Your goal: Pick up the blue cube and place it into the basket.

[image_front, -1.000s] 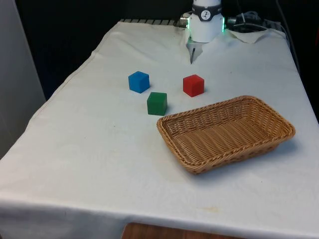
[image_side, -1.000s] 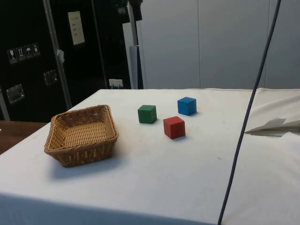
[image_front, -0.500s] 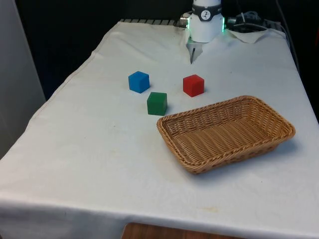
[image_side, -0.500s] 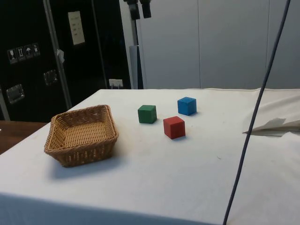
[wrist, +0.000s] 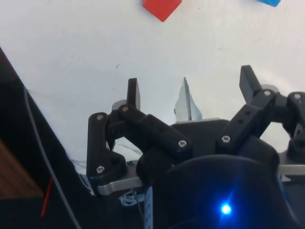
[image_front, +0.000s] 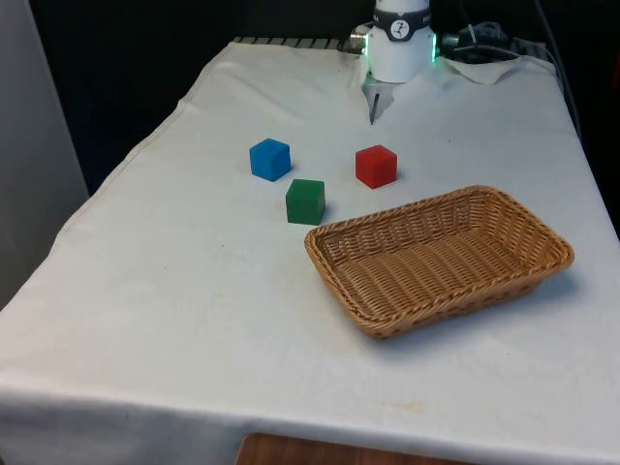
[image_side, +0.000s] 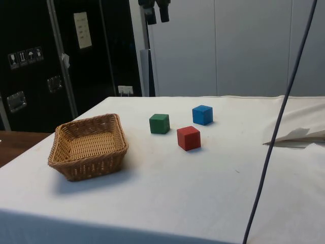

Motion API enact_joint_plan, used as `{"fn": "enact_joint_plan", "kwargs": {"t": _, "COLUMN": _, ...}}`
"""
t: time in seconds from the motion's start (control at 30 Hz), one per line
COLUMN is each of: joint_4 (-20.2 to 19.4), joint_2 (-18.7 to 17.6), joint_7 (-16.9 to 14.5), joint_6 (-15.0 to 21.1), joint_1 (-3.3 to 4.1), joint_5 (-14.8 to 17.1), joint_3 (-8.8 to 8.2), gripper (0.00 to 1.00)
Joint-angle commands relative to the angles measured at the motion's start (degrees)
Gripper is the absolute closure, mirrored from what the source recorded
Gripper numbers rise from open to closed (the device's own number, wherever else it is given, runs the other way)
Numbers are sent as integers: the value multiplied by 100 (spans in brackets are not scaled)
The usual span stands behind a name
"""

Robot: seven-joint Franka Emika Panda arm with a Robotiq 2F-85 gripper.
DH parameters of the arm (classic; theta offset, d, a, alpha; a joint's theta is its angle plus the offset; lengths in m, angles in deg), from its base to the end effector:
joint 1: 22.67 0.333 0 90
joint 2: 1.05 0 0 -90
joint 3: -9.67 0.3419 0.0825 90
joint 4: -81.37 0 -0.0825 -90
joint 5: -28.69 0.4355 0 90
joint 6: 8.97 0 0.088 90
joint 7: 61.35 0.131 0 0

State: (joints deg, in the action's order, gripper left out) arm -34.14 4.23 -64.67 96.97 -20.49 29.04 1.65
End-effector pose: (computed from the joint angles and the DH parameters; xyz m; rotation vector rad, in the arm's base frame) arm 0.5629 -0.0584 0.4701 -3.1141 0.0698 0.1154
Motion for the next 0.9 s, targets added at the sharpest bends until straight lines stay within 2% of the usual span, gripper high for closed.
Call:
{"fn": "enact_joint_plan", "kwargs": {"t": 0.0, "joint_4": -57, "joint_2": 6, "joint_7": 74, "joint_6": 120, "joint_1": -6, "joint_5": -52, "joint_3": -6, "gripper": 0}}
{"fn": "enact_joint_plan", "kwargs": {"t": 0.13, "joint_4": -183, "joint_2": 6, "joint_7": 258, "joint_6": 327, "joint_1": -6, "joint_5": -149, "joint_3": 0, "gripper": 0}}
{"fn": "enact_joint_plan", "kwargs": {"t": 0.17, "joint_4": -155, "joint_2": -6, "joint_7": 201, "joint_6": 241, "joint_1": 0, "joint_5": -92, "joint_3": -6, "gripper": 0}}
{"fn": "enact_joint_plan", "kwargs": {"t": 0.43, "joint_4": -418, "joint_2": 6, "joint_7": 625, "joint_6": 699, "joint_1": -11, "joint_5": -361, "joint_3": 0, "gripper": 0}}
{"fn": "enact_joint_plan", "kwargs": {"t": 0.47, "joint_4": -372, "joint_2": -6, "joint_7": 533, "joint_6": 584, "joint_1": 0, "joint_5": -286, "joint_3": -6, "gripper": 0}}
{"fn": "enact_joint_plan", "kwargs": {"t": 0.5, "joint_4": -447, "joint_2": 0, "joint_7": 670, "joint_6": 745, "joint_1": -11, "joint_5": -384, "joint_3": 0, "gripper": 0}}
{"fn": "enact_joint_plan", "kwargs": {"t": 0.6, "joint_4": -544, "joint_2": 0, "joint_7": 842, "joint_6": 905, "joint_1": -11, "joint_5": -476, "joint_3": 0, "gripper": 0}}
{"fn": "enact_joint_plan", "kwargs": {"t": 0.77, "joint_4": -630, "joint_2": -23, "joint_7": 1054, "joint_6": 1054, "joint_1": -11, "joint_5": -567, "joint_3": -6, "gripper": 0}}
{"fn": "enact_joint_plan", "kwargs": {"t": 0.8, "joint_4": -607, "joint_2": -17, "joint_7": 974, "joint_6": 974, "joint_1": 0, "joint_5": -510, "joint_3": -6, "gripper": 0}}
{"fn": "enact_joint_plan", "kwargs": {"t": 0.87, "joint_4": -665, "joint_2": -29, "joint_7": 1129, "joint_6": 1100, "joint_1": -11, "joint_5": -590, "joint_3": -6, "gripper": 0}}
